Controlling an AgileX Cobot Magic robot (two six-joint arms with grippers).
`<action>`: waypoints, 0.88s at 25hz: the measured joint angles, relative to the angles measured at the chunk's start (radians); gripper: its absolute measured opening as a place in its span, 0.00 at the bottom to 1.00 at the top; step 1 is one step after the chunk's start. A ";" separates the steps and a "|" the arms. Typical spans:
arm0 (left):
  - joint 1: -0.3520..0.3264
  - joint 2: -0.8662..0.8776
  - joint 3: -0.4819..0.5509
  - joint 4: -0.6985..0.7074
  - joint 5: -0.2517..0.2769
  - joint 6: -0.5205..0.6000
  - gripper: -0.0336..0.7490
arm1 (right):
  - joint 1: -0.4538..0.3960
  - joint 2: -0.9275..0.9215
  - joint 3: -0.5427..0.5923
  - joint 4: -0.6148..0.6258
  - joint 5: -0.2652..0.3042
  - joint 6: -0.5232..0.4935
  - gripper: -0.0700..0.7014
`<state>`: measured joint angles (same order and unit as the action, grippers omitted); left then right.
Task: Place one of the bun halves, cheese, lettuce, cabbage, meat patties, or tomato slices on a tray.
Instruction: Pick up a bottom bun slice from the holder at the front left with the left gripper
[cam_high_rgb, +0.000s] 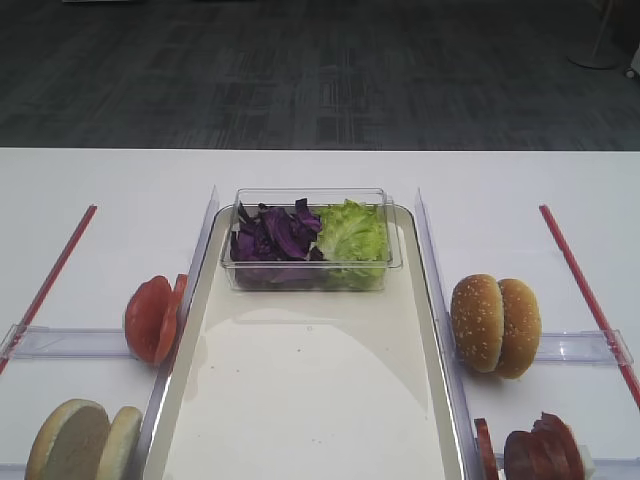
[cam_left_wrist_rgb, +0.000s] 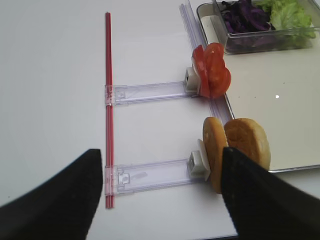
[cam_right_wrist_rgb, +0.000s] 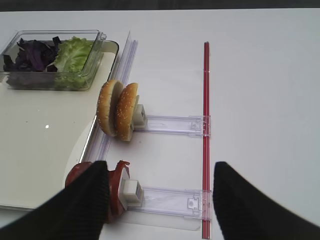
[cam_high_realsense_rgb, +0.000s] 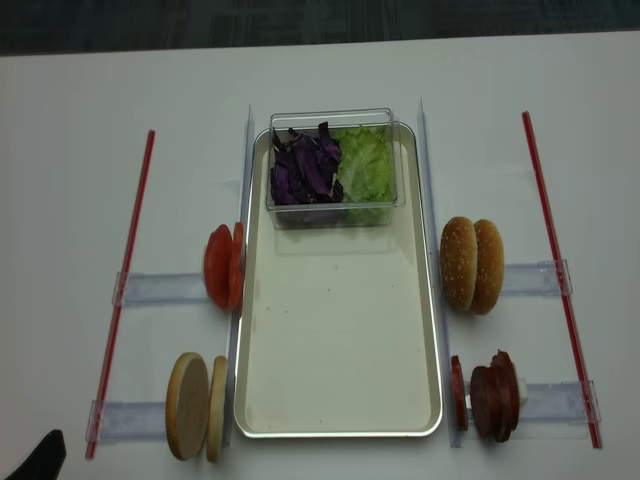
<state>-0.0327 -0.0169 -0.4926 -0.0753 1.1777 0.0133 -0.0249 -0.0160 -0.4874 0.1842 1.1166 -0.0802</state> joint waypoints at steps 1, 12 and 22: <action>0.000 0.000 0.000 0.000 0.000 0.000 0.65 | 0.000 0.000 0.000 0.000 0.000 0.000 0.71; 0.000 0.000 0.000 0.000 0.000 0.000 0.65 | 0.000 0.000 0.000 0.000 0.000 0.000 0.71; 0.000 0.000 0.000 0.000 0.000 0.000 0.65 | 0.000 0.000 0.000 0.000 0.000 0.002 0.71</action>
<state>-0.0327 -0.0169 -0.4926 -0.0753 1.1777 0.0133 -0.0249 -0.0160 -0.4874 0.1842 1.1166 -0.0783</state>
